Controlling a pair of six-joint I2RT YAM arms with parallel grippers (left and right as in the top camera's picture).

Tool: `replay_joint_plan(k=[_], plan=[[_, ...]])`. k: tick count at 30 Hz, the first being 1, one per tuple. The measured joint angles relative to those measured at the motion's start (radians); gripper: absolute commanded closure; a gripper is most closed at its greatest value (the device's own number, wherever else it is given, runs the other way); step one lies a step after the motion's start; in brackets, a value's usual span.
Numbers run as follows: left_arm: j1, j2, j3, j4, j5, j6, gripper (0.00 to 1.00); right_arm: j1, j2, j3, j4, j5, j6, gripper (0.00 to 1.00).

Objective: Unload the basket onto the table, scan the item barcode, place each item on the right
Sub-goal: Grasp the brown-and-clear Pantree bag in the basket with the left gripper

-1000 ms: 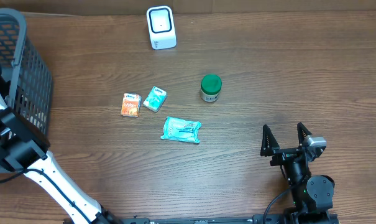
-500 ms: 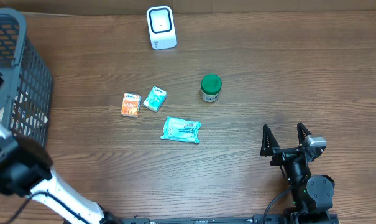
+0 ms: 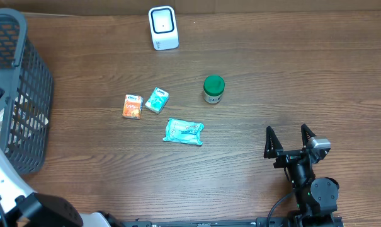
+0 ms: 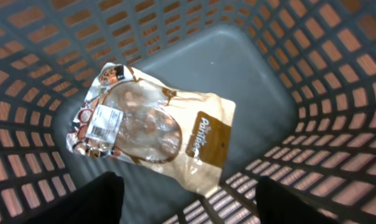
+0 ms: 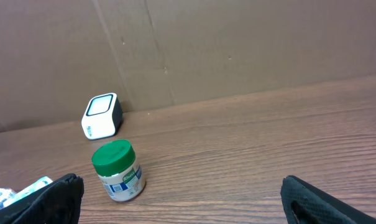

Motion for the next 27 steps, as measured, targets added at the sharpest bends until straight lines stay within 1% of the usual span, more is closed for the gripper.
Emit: replay_joint_plan(k=[2,6,14,20,22,23,27], plan=[[0.036,-0.005,-0.033,0.036,0.032,0.014,0.27,0.0,0.0,0.0,0.0,0.0,0.0,0.0],[0.085,0.042,-0.025,0.053,0.066,0.045,0.27,0.0,0.0,0.0,0.0,0.0,0.0,0.0],[0.089,0.246,0.01,0.075,0.097,0.101,0.26,0.0,0.0,0.0,0.0,0.0,0.0,0.0],[0.074,0.406,0.01,0.123,0.103,0.165,0.2,0.0,0.0,0.0,0.0,0.0,0.0,0.0],[0.062,0.434,0.01,0.142,0.103,0.177,0.18,0.0,0.0,0.0,0.0,0.0,0.0,0.0],[0.057,0.439,0.01,0.15,0.103,0.18,0.14,0.0,0.0,0.0,0.0,0.0,0.0,0.0],[0.032,0.443,0.01,0.17,0.1,0.198,0.1,0.0,0.0,0.0,0.0,0.0,0.0,0.0]])
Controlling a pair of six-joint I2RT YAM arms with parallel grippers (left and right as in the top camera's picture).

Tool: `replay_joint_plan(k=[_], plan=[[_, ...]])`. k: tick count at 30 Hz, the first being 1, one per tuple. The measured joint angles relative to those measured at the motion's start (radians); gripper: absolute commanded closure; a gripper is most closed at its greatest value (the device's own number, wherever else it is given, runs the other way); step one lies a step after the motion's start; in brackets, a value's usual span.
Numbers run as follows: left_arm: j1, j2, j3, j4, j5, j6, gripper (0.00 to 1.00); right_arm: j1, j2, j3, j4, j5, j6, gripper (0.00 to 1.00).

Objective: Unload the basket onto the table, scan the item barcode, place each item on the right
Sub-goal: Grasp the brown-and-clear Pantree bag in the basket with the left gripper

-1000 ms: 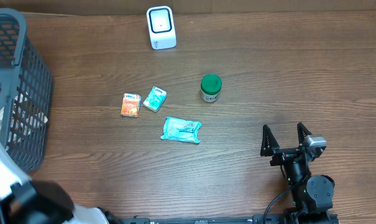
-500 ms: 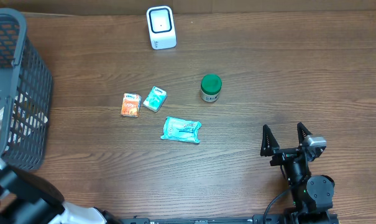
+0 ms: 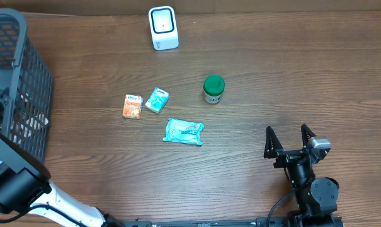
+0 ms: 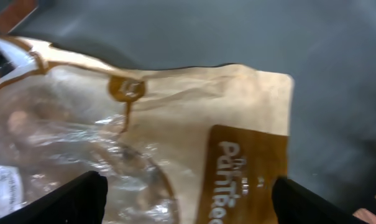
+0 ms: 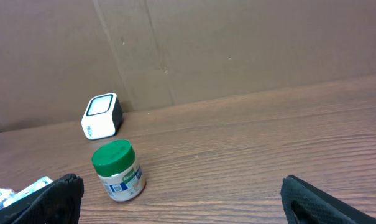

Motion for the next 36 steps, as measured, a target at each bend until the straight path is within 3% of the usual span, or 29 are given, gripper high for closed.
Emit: replay_joint_plan(k=[13,16,20,27,33,36], plan=[[-0.016,0.09,0.014,-0.031,-0.085,0.0,0.12,0.0,0.0,0.0,0.0,0.0,0.0,0.0],[-0.016,0.107,0.026,-0.03,-0.097,0.001,0.23,0.0,0.0,0.0,0.0,-0.001,0.0,0.0],[-0.016,0.117,0.034,-0.035,-0.112,0.003,0.56,0.0,0.0,0.0,0.0,0.0,0.0,0.0],[-0.016,0.118,0.048,-0.037,-0.127,0.008,0.72,0.0,0.0,0.0,0.0,0.0,0.0,0.0],[-0.016,0.118,0.054,-0.06,-0.127,0.008,0.95,0.0,0.0,0.0,0.0,0.0,0.0,0.0],[-0.016,0.122,0.071,-0.102,-0.126,0.004,0.96,0.0,0.0,0.0,0.0,0.0,0.0,0.0]])
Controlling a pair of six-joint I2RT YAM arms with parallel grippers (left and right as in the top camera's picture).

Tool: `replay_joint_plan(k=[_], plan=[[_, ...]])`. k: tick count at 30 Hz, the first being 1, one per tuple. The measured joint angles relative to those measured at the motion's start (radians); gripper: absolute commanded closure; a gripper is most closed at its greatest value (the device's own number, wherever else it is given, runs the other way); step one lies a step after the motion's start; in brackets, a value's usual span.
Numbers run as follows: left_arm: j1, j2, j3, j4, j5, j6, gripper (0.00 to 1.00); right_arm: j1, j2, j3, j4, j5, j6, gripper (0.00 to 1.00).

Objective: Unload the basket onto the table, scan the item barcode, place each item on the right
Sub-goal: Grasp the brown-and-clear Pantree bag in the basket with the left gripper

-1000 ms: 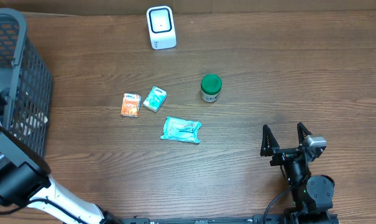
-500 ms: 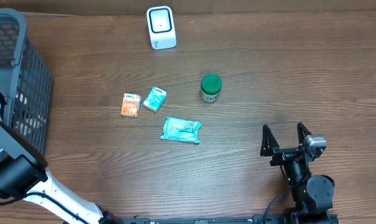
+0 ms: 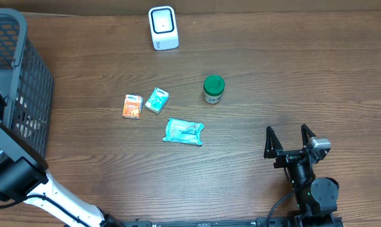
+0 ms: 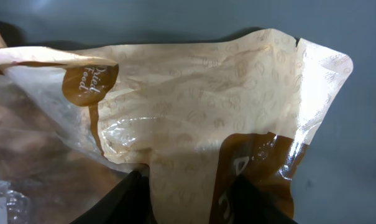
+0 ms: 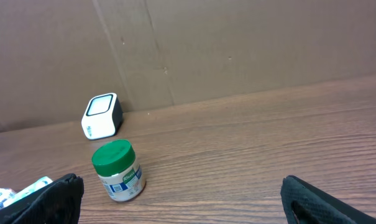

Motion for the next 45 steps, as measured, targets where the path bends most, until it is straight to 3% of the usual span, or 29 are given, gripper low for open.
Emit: replay_joint_plan(k=[7,18,21,23,27,36,45], plan=[[0.0,0.051,0.142,-0.176,0.058,-0.021,0.96,0.0,0.0,0.0,0.0,0.0,0.0,0.0],[0.0,0.075,0.66,-0.475,0.203,-0.069,0.96,0.0,0.0,0.0,0.0,0.0,0.0,0.0],[0.0,0.074,0.771,-0.545,0.224,-0.079,0.86,0.0,0.0,0.0,-0.001,0.0,0.0,0.0],[0.0,0.072,0.79,-0.579,0.221,-0.085,0.72,0.0,0.0,0.0,0.0,0.0,0.0,0.0],[0.0,0.072,0.76,-0.62,0.195,-0.109,0.61,0.0,0.0,0.0,0.0,0.0,0.0,0.0],[-0.011,0.08,0.491,-0.523,0.112,-0.157,0.59,0.0,0.0,0.0,0.0,0.0,0.0,0.0],[-0.013,0.08,0.267,-0.371,0.009,-0.193,0.49,0.0,0.0,0.0,0.0,0.0,0.0,0.0]])
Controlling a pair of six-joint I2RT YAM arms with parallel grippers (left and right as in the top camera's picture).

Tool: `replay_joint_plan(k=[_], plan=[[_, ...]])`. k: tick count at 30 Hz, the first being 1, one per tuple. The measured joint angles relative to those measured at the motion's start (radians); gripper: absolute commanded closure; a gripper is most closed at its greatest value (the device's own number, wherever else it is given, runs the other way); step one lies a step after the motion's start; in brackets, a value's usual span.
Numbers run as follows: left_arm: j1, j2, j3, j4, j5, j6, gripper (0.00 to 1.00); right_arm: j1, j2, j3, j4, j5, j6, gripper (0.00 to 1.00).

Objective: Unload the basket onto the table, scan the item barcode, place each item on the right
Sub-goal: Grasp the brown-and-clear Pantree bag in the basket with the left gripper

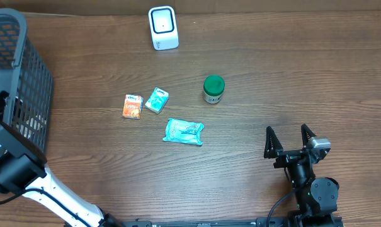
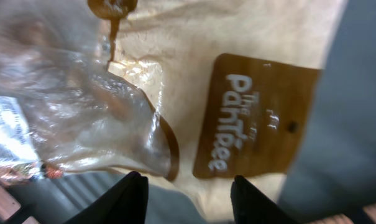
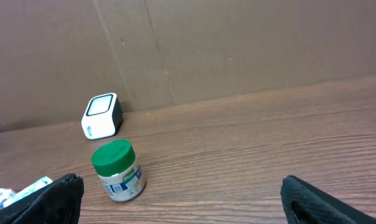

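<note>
A beige snack bag point(image 2: 194, 56) with a brown label point(image 2: 256, 118), a clear window and a white sticker point(image 2: 7, 124) fills the left wrist view, inside the grey basket point(image 1: 26, 82). My left gripper point(image 2: 189, 199) is shut on the bag's lower edge, with beige film between its two dark fingers point(image 2: 128, 199). Overhead, the left arm reaches into the basket at the left edge and its gripper is hidden. The white barcode scanner point(image 1: 163, 28) stands at the table's far edge. My right gripper point(image 1: 291, 140) rests open at the front right, holding nothing.
A green-lidded jar point(image 1: 213, 89) stands mid-table. An orange packet point(image 1: 133, 106), a small teal packet point(image 1: 157, 99) and a teal wipes pack point(image 1: 184, 132) lie left of it. The basket's grey floor point(image 2: 355, 93) shows beside the bag.
The jaws keep the same narrow gap on the bag. The bag sits differently in the left wrist view, with its brown label higher and the window and sticker showing. The right arm is unchanged.
My left gripper was open, looking down at the bag on the basket floor. Then it was close over the bag, still wide open. Then the jaws had narrowed on the bag's film, and they remain so now. The right gripper stayed open and still.
</note>
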Motion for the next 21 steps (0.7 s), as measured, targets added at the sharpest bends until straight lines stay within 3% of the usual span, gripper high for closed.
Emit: replay_joint_plan(k=[2,7,21], plan=[[0.0,0.0,-0.047,0.051,-0.01,0.001,0.46,0.0,0.0,0.0,0.0,0.0,0.0,0.0],[-0.003,-0.003,-0.097,0.151,-0.032,0.001,0.26,0.0,0.0,0.0,0.0,0.0,0.0,0.0],[-0.019,-0.037,-0.231,0.274,-0.063,0.0,0.16,0.0,0.0,0.0,0.0,0.0,0.0,0.0]])
